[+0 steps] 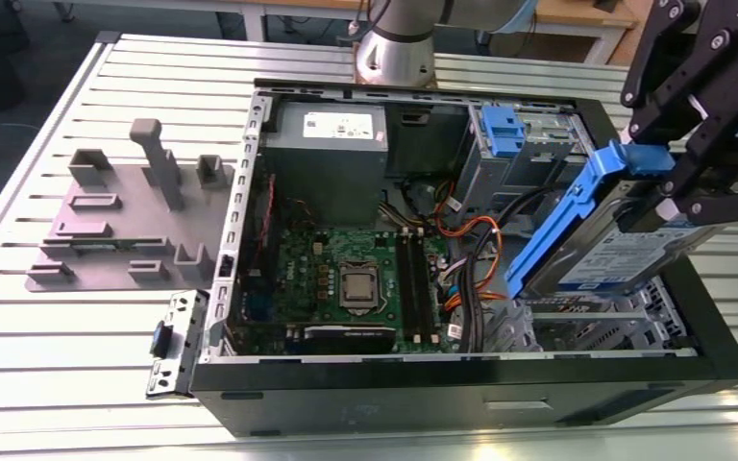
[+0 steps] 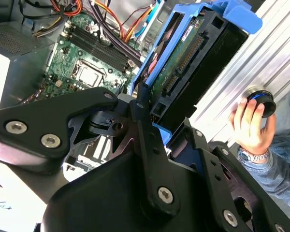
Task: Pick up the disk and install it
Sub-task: 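Pick up the disk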
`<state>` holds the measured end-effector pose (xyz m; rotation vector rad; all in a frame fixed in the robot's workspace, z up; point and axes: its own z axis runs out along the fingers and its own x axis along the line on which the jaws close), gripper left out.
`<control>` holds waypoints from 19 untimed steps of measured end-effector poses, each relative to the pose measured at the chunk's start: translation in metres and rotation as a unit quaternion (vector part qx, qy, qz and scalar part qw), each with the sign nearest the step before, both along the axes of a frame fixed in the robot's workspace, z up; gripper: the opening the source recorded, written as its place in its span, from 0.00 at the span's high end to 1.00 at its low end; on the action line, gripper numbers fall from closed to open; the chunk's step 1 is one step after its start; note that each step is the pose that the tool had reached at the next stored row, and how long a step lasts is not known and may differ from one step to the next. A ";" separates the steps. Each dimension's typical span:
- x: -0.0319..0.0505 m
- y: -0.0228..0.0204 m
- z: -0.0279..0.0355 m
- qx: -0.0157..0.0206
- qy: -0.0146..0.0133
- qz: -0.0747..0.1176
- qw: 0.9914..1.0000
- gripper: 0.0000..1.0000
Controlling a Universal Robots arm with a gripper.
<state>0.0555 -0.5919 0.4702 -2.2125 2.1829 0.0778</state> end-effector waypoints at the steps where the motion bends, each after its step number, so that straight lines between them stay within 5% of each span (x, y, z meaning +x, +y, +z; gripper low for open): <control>1: 0.0004 -0.0001 -0.0001 0.000 0.000 0.000 1.000 0.64; 19: 0.0080 -0.0025 -0.0012 0.000 0.000 0.000 1.000 0.64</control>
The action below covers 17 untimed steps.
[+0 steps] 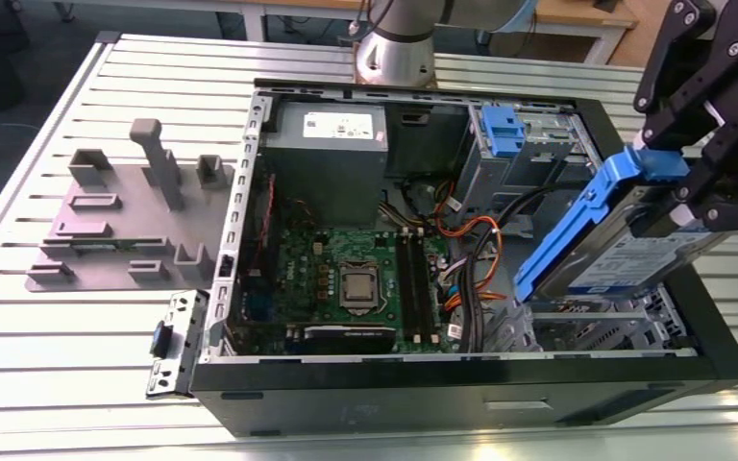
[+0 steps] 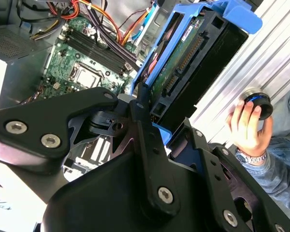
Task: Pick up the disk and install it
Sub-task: 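Pick up the disk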
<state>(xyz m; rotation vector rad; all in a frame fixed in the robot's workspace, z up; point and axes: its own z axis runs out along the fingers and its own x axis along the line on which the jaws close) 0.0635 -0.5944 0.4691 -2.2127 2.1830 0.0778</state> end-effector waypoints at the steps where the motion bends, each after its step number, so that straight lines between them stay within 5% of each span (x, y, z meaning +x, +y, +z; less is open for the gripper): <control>1: 0.0006 -0.0002 -0.0001 0.000 0.000 0.000 1.000 0.64; 17: 0.0184 -0.0024 -0.0028 0.000 0.001 0.000 1.000 0.64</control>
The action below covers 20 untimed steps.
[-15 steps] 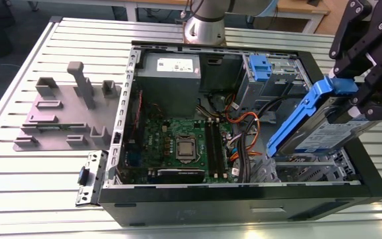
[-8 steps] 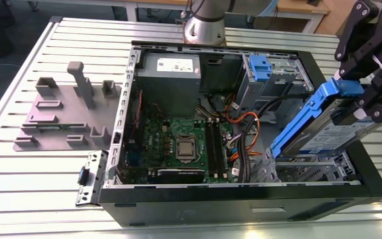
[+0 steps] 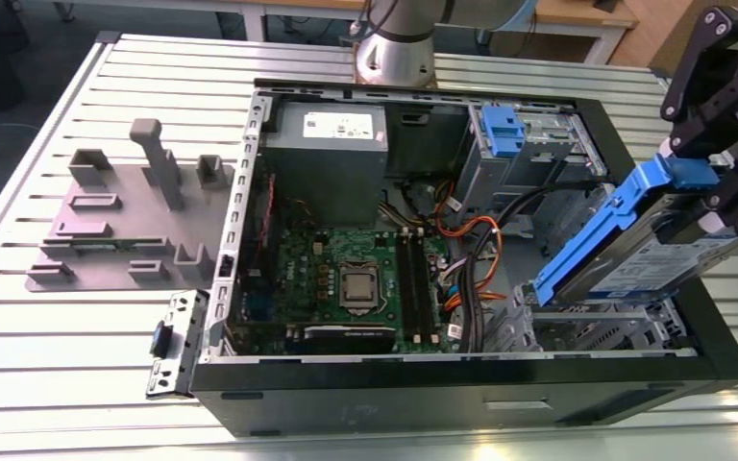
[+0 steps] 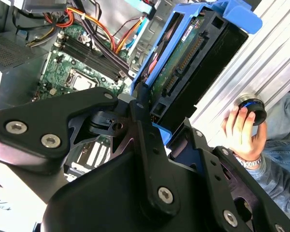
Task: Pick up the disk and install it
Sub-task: 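Pick up the disk, then insert the disk into the insertion slot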
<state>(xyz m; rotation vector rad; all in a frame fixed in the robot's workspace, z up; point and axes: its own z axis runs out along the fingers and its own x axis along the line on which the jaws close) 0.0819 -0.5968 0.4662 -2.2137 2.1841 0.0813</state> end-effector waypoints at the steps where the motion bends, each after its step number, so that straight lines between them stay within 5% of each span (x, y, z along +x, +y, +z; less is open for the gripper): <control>1: 0.0013 0.0000 -0.0001 0.000 0.000 0.000 1.000 0.64; 16: 0.0061 0.0000 -0.0009 0.000 0.000 0.000 1.000 0.64; 20: 0.0056 0.0000 -0.0067 0.000 0.000 0.000 1.000 0.64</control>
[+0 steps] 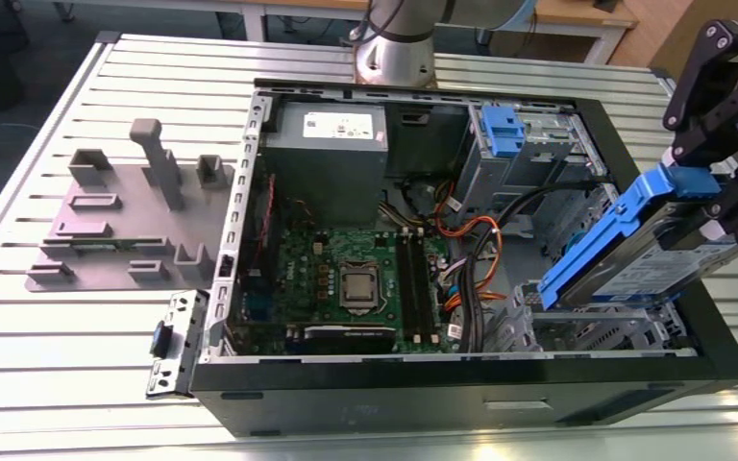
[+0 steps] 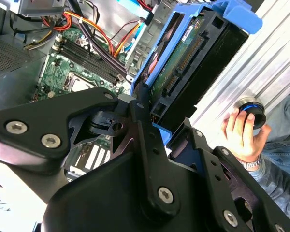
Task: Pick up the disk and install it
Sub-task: 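Insert the disk into the insertion slot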
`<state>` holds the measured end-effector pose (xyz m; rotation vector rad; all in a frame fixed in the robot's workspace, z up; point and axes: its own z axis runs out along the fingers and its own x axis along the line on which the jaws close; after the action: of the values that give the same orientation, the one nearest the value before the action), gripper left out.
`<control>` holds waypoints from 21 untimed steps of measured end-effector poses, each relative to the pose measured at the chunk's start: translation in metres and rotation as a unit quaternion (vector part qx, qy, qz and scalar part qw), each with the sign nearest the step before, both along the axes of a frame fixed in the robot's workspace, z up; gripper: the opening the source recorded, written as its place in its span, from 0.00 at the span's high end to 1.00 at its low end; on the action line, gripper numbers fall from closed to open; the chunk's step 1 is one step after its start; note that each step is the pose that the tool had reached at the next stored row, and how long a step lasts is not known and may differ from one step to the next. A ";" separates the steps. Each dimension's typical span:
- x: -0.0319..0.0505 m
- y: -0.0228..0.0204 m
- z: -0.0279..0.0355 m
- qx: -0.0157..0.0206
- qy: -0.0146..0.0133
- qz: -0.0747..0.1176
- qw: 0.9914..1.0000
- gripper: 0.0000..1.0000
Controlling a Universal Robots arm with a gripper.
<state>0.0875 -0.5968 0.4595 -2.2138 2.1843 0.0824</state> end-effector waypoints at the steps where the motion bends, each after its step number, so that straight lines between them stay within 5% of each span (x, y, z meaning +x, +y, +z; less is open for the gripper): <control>1: 0.0000 0.0000 -0.0002 0.000 0.000 0.000 1.000 0.64; 16: -0.0037 0.0000 -0.0047 0.001 0.000 0.000 1.000 0.64; 21: -0.0038 0.0001 -0.0064 0.005 0.000 -0.003 1.000 0.64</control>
<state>0.0837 -0.5967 0.4531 -2.2024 2.1846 0.0934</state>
